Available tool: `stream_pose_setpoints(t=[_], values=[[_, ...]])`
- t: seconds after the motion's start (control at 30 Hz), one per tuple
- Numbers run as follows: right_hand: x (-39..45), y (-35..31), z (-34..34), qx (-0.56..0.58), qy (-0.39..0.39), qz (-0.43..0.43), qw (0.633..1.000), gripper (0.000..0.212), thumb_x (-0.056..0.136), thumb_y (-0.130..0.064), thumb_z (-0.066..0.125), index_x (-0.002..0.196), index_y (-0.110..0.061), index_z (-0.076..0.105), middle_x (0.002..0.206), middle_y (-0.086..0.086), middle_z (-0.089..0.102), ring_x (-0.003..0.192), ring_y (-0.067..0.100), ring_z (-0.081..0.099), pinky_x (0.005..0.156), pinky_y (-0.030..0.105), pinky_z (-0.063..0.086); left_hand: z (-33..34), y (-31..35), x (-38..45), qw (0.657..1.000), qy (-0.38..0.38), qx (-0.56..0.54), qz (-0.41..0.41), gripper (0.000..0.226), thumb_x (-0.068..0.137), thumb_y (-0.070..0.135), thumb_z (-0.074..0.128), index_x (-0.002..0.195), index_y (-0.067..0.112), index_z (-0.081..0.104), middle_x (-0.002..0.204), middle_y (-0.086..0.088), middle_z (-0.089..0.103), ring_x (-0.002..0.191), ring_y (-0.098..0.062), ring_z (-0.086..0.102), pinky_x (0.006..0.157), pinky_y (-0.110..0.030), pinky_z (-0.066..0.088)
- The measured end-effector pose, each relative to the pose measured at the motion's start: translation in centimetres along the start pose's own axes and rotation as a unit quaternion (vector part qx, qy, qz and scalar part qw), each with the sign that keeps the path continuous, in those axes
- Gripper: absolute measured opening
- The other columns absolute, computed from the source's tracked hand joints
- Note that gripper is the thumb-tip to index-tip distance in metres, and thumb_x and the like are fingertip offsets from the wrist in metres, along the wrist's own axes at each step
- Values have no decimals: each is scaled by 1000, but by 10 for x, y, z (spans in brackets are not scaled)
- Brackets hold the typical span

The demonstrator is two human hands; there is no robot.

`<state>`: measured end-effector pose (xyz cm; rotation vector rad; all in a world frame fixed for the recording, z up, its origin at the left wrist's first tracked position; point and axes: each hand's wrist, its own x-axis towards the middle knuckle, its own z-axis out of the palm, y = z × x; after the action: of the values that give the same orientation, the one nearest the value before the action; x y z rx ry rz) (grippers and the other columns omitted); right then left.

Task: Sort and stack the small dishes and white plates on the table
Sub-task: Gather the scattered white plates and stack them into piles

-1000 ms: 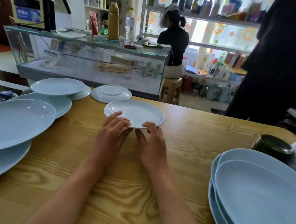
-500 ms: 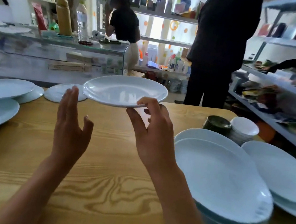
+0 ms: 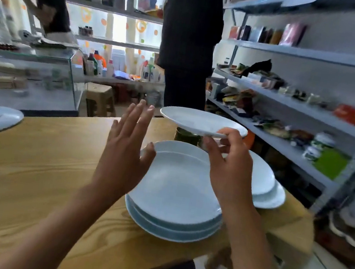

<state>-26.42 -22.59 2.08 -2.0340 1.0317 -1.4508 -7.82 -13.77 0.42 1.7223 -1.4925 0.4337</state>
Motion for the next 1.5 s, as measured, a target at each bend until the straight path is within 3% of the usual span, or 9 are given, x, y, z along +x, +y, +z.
stream_pose_setpoints(t=[0.23,0.43,0.63,0.8,0.9,1.0,1.17,1.3,1.5], values=[[-15,71,-49,-57,66,114,990,30,90,-42,60,114,-24,54,110,3,60,101,17,58,73,21,53,19,45,6,997,-48,-53,6,64,95,25,55,151,28,23,160,6,13,148,-14,7,116,-51,23],[-26,101,-65,-102,76,172,977,24,92,-32,62,113,-22,56,112,5,56,94,12,50,63,8,35,27,71,12,989,-137,-42,21,51,94,34,55,142,33,41,158,9,22,147,-19,15,112,-58,29],[-40,116,-63,-123,48,239,962,26,89,-24,66,115,-22,62,117,4,59,107,18,57,89,30,52,37,97,18,985,-163,-17,49,52,93,34,58,142,33,43,158,8,24,147,-20,16,111,-60,28],[-48,112,-67,-115,20,260,958,39,88,-22,68,126,-18,60,123,4,62,112,20,59,92,33,51,43,102,15,981,-183,-11,64,51,93,36,57,141,36,41,157,8,24,147,-19,18,111,-61,27],[-53,100,-71,-131,11,265,955,45,90,-12,66,133,-18,54,103,2,67,92,14,63,79,27,53,41,102,15,979,-190,-31,60,50,92,36,58,140,37,42,157,9,26,146,-19,21,109,-60,32],[-58,71,-65,-143,13,231,962,48,89,-7,64,134,-20,52,79,-5,60,69,9,57,61,17,49,30,101,14,983,-171,-44,51,49,92,33,59,139,34,45,156,8,28,145,-20,24,108,-60,34],[-57,-6,-26,-135,5,97,986,46,86,-17,69,128,-30,56,117,-8,64,92,6,60,83,18,49,-1,87,3,992,-123,-10,35,46,93,29,59,138,29,48,155,5,32,144,-20,25,112,-56,29],[-63,-54,9,-126,-35,-9,991,43,85,-16,70,125,-26,60,121,-5,63,105,11,60,92,26,53,-28,52,-13,997,-77,3,3,44,92,21,60,135,24,52,151,1,39,142,-22,30,111,-55,30],[-78,-100,72,-115,-181,-128,968,43,87,-3,61,125,-22,61,123,-3,60,109,13,57,92,23,47,-79,-22,-48,991,-35,84,-94,52,84,0,53,134,17,52,148,-6,42,137,-27,36,106,-57,35]])
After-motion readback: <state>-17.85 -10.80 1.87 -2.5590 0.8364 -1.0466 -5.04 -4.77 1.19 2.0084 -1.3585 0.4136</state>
